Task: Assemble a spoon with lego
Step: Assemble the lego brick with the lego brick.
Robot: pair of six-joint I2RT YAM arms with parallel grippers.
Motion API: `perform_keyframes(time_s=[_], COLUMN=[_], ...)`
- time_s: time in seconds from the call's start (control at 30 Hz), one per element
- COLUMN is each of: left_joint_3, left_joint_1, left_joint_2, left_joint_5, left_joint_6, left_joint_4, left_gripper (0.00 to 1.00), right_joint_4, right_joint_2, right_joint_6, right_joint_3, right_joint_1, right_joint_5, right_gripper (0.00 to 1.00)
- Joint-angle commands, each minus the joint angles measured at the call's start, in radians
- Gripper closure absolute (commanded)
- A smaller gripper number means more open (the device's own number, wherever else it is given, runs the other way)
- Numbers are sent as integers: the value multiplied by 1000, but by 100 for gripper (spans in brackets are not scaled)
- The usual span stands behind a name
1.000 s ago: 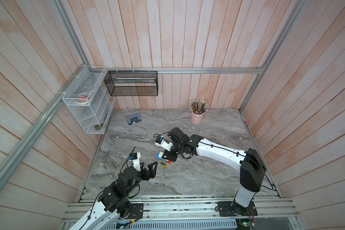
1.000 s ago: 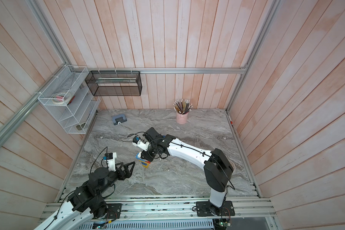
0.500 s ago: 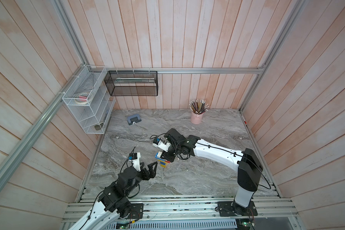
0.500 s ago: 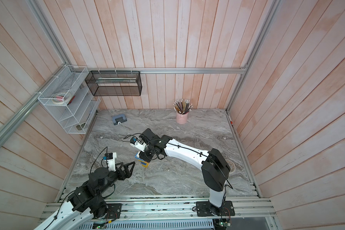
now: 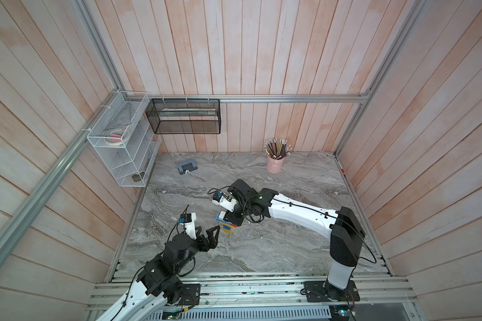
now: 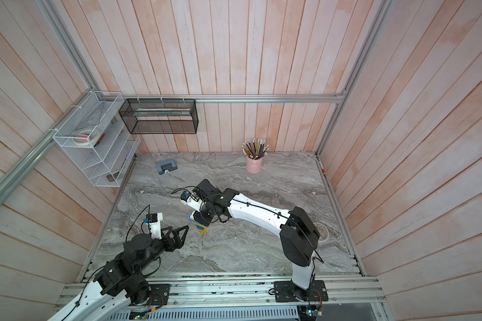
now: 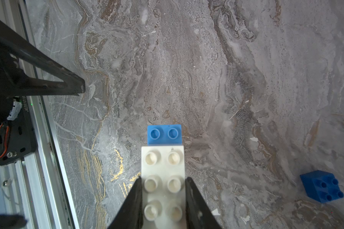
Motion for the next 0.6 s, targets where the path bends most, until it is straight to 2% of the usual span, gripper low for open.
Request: perform_keyframes(time_s=[0.0, 0.57], left_joint_3=[-11, -11], left_joint_1=[5, 5], left_joint_2=[-12, -18], left_joint_5=[-12, -5], left_joint_6=[12, 12], left_joint_4=[-3, -3], left_gripper=[0, 0], right_joint_4=[-184, -190], right_joint_2=[100, 120], right_joint_6=[10, 59], right_joint_3=[-77, -141], right_joint_1=[5, 33], right_joint_5=[30, 83], right_gripper=[100, 100])
